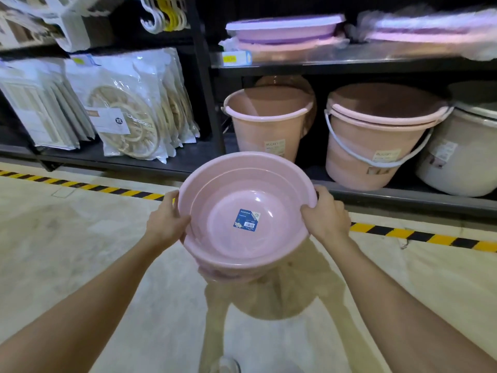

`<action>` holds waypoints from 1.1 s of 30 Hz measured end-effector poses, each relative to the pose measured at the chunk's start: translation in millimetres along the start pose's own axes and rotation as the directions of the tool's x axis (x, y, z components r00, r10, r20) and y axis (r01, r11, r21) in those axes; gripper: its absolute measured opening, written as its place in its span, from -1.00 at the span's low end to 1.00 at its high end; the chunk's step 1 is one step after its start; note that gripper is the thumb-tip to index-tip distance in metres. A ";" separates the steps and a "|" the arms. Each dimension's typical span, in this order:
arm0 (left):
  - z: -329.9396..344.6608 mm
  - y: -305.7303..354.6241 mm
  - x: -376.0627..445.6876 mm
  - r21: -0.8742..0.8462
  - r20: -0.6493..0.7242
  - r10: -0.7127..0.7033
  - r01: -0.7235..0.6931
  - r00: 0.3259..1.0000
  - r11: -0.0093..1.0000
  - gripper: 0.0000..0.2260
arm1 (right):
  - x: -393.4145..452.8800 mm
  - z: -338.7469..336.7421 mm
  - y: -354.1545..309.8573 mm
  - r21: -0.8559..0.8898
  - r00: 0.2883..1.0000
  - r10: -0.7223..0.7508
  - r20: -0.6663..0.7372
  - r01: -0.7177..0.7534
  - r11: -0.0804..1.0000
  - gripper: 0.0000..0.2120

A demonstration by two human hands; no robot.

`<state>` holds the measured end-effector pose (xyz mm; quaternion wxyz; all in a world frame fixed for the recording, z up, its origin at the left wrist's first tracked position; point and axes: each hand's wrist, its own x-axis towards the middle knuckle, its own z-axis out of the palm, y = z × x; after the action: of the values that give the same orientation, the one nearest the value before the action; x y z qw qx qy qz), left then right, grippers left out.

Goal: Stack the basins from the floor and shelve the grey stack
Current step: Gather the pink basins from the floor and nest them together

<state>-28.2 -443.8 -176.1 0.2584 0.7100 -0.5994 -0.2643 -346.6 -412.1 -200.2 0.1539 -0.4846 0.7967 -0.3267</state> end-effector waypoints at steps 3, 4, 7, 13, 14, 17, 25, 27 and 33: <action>15.8 -29.1 30.6 0.025 0.007 -0.014 0.014 1.000 1.000 -0.39 | 18.0 44.2 3.9 -0.050 0.999 0.020 0.043 -0.018 0.999 -0.47; 23.1 -40.8 40.2 0.031 0.018 -0.024 0.023 1.000 0.999 -0.39 | 21.7 60.5 7.0 -0.066 0.998 0.028 0.059 -0.024 0.998 -0.48; 48.8 -79.6 64.6 0.040 0.044 -0.058 0.056 0.997 0.998 -0.36 | 30.0 107.7 19.2 -0.103 0.992 0.060 0.108 -0.049 0.994 -0.49; 90.3 -133.4 117.7 0.083 0.074 -0.075 0.069 0.994 0.994 -0.32 | 62.7 163.5 33.3 -0.191 0.987 0.071 0.145 -0.042 0.981 -0.49; 95.3 -138.1 125.4 0.099 0.072 -0.079 0.071 0.994 0.993 -0.34 | 66.8 168.5 33.6 -0.199 0.987 0.063 0.149 -0.033 0.980 -0.50; 108.2 -147.8 142.9 0.159 0.062 -0.072 0.061 0.995 0.985 -0.42 | 73.7 180.5 36.2 -0.232 0.985 0.061 0.160 -0.023 0.972 -0.53; 142.1 -168.5 165.8 0.210 -0.015 -0.010 0.013 1.000 0.978 -0.55 | 78.2 208.8 61.1 -0.202 0.983 0.006 0.183 0.032 0.979 -0.56; 148.4 -173.1 164.3 0.188 -0.008 -0.024 0.025 1.000 0.982 -0.55 | 73.5 211.9 67.2 -0.193 0.981 0.011 0.195 0.027 0.981 -0.57; 165.8 -180.1 152.2 0.126 0.053 -0.072 0.065 0.996 0.990 -0.49 | 59.9 220.1 83.4 -0.176 0.976 0.031 0.216 0.008 0.984 -0.55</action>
<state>8.4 -575.8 -429.7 0.1871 0.7368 -0.5973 -0.2556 -307.8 -519.8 -414.5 0.1985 -0.5246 0.8036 -0.1991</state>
